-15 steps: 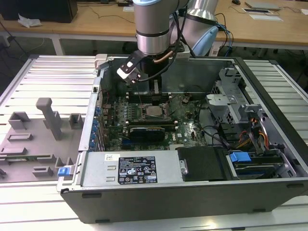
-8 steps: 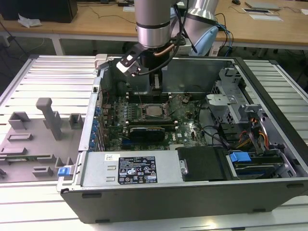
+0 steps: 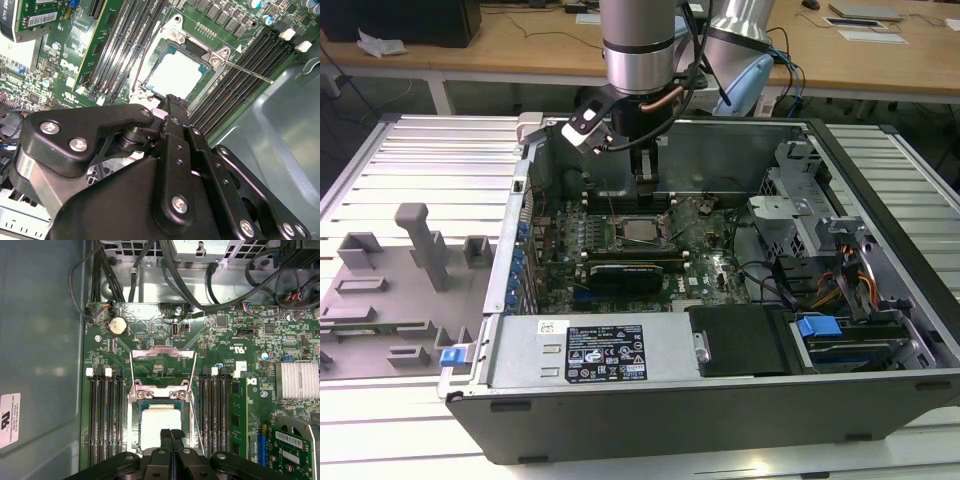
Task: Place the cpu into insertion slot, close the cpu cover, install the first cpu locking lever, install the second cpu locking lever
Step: 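Close the cpu cover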
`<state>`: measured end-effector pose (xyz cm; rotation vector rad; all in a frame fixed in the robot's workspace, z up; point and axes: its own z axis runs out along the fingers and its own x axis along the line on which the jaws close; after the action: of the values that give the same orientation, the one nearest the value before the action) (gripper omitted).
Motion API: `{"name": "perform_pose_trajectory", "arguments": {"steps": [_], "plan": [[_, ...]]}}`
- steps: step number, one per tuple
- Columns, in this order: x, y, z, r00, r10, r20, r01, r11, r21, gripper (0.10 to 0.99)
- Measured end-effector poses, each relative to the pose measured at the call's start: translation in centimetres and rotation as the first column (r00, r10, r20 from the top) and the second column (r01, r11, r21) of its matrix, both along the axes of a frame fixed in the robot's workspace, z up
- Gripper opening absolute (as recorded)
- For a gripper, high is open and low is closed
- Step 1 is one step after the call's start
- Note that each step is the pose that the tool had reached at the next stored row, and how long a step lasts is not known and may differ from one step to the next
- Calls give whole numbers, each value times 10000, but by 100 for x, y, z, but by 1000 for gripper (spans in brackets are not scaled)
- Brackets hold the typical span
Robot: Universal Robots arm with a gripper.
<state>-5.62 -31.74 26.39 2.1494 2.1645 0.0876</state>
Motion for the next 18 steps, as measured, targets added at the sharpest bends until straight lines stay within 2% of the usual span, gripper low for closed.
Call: {"name": "perform_pose_trajectory", "arguments": {"steps": [12, 18], "plan": [[9, 0, 20, 10000, 2, -2, -2, 10000, -1, 106], [213, 0, 20, 10000, 0, -54, 0, 10000, 0, 106]]}}
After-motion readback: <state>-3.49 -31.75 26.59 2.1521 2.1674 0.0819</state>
